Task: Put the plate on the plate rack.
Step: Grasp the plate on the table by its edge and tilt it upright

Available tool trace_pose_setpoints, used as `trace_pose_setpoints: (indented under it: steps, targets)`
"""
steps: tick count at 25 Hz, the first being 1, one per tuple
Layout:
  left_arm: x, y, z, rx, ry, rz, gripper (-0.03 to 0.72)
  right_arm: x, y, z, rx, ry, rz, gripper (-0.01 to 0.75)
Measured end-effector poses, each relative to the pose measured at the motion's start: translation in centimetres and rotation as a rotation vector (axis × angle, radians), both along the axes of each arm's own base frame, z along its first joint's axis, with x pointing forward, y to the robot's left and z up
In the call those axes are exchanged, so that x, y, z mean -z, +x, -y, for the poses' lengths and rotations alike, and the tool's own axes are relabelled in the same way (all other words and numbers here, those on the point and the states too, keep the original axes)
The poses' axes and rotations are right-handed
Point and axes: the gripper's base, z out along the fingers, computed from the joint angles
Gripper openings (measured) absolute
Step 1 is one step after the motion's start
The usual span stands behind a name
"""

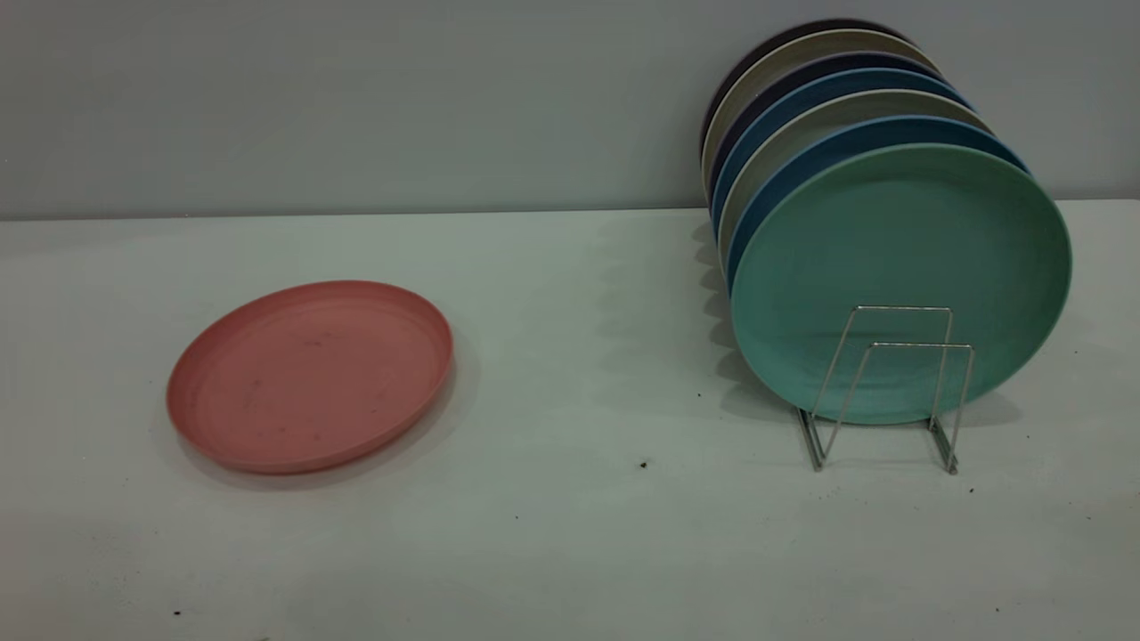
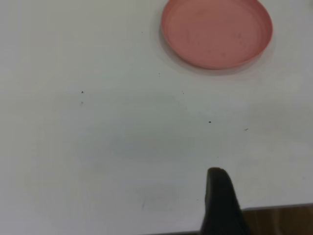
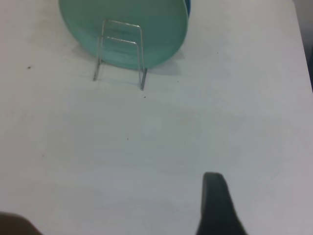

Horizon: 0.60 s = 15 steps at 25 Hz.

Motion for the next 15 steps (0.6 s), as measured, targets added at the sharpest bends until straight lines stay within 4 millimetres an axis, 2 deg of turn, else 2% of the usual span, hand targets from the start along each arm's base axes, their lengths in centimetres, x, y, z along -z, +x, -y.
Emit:
trace_pose_setpoints:
  steps: [15]
  targets:
    - [-0.31,-0.06,0.09,0.013,0.002,0.018,0.482,-0.21,0.06,0.00,0.000,0.000,0.021,0.484]
